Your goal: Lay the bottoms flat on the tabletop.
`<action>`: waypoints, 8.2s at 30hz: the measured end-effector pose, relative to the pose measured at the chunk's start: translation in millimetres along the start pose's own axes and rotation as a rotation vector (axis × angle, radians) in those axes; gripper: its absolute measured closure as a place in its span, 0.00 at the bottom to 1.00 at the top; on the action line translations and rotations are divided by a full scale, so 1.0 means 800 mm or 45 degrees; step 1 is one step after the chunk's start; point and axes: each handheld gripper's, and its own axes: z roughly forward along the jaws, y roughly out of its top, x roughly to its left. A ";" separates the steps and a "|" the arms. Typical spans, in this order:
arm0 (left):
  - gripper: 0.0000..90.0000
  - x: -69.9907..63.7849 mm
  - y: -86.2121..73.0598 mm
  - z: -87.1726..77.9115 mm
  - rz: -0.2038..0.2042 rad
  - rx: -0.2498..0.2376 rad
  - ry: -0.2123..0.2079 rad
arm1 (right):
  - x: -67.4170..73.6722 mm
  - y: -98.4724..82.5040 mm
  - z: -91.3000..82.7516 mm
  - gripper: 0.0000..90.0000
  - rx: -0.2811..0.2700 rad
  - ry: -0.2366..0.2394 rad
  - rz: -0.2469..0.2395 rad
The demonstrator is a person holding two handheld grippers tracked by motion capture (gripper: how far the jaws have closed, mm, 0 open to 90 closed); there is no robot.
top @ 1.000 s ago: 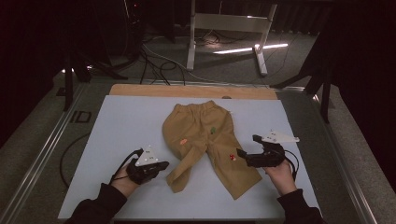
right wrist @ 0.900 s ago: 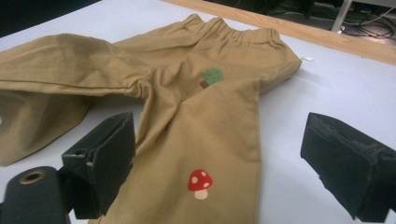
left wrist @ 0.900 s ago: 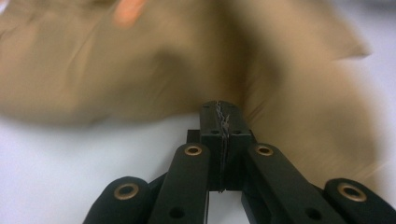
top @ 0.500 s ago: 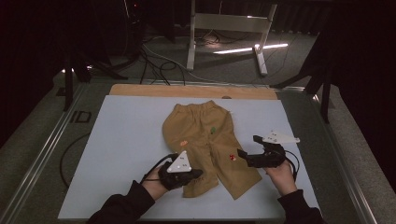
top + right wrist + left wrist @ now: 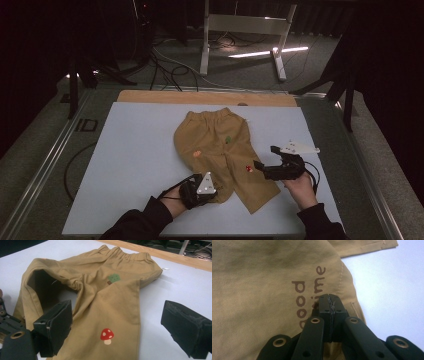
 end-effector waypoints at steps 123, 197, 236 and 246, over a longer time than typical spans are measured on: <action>0.02 0.073 -0.185 -0.190 -0.534 -0.298 0.457 | 0.098 -0.091 -0.014 0.70 0.433 0.322 -0.399; 0.02 0.184 -0.087 -0.114 -0.638 -0.206 0.382 | -0.029 0.012 0.086 0.14 -0.001 0.006 -0.059; 0.53 0.302 -0.058 -0.008 -0.773 -0.034 0.445 | -0.109 0.053 0.220 0.68 0.297 -0.164 0.160; 0.98 0.302 -0.048 -0.001 -0.784 -0.050 0.403 | -0.103 0.055 0.216 0.98 0.312 -0.155 0.066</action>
